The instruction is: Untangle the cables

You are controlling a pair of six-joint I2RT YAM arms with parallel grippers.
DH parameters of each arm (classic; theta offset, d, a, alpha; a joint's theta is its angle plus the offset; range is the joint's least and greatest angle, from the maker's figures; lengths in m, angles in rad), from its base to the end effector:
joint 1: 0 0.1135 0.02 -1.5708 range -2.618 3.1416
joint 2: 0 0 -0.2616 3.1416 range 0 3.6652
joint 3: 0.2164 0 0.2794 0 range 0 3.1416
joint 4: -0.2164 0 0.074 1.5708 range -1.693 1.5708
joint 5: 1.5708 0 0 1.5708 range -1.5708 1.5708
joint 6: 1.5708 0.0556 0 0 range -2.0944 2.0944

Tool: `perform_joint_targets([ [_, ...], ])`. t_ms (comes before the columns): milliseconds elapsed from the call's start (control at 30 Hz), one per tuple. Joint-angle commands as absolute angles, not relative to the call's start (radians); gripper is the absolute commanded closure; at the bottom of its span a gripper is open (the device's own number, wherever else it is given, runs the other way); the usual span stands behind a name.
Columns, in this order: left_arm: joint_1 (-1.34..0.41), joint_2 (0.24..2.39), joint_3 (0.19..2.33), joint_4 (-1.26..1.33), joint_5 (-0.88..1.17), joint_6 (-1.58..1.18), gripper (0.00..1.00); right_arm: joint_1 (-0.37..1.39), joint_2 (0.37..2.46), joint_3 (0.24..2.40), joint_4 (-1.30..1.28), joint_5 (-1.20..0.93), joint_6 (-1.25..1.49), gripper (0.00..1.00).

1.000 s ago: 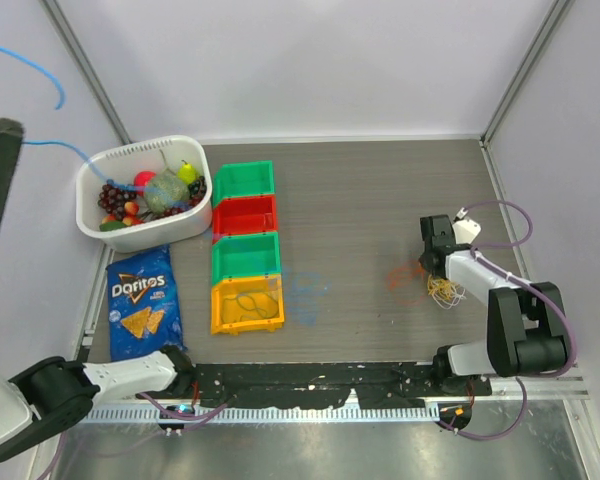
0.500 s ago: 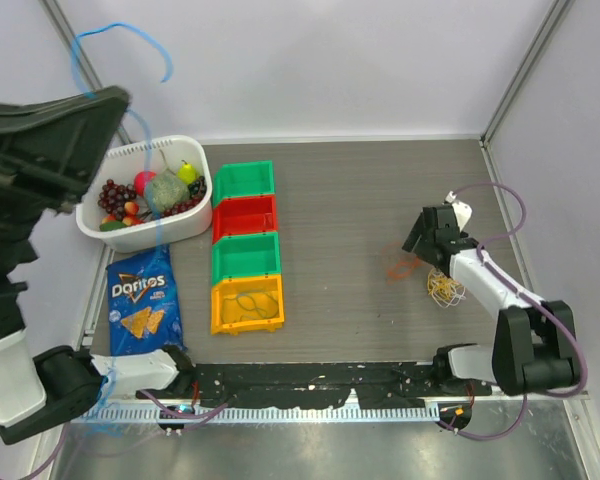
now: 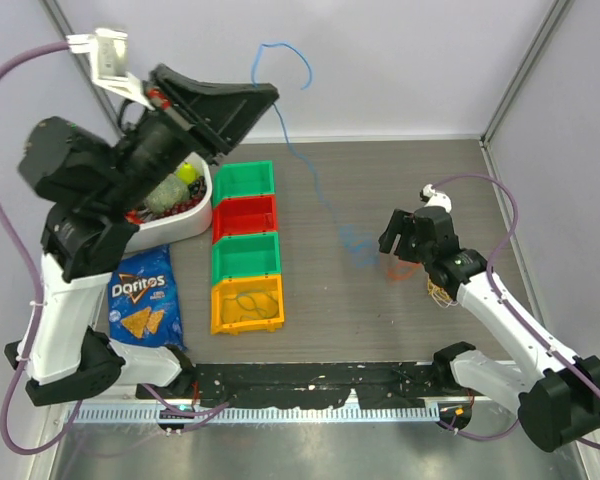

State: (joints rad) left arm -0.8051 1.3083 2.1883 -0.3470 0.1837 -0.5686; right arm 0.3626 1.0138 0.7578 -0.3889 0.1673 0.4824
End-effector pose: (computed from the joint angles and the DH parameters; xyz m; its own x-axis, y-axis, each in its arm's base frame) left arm 0.1247 -0.1444 0.6801 -0.1436 -0.6145 -0.7757 0.8787 0.2814 -0.3855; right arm 0.2500 0.0849 0.2471 -0.6024 0.2607 -0.7544 0.0611 0.9574 0.2821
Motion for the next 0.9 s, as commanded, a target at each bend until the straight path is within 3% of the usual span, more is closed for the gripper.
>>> perform_joint_targets([
  [0, -0.807, 1.286, 2.03, -0.265, 0.175, -0.586, 1.0, 0.362, 0.992, 0.742, -0.4, 0.121, 0.511, 0.25],
  [300, -0.807, 1.262, 1.68, -0.19, 0.126, -0.644, 1.0, 0.362, 1.02, 0.7, -0.411, 0.111, 0.522, 0.28],
  [567, -0.802, 1.246, 1.605, -0.198, 0.106, -0.643, 1.0, 0.368, 1.126, 0.669, -0.298, 0.063, 0.54, 0.32],
  [767, -0.801, 1.207, 1.582, -0.229, 0.086, -0.632, 1.0, 0.365, 1.33, 0.787, -0.259, 0.1, 0.574, 0.33],
  [867, -0.801, 1.183, 1.549, -0.225, 0.083, -0.641, 1.0, 0.319, 1.422, 0.86, -0.23, 0.016, 0.644, 0.33],
])
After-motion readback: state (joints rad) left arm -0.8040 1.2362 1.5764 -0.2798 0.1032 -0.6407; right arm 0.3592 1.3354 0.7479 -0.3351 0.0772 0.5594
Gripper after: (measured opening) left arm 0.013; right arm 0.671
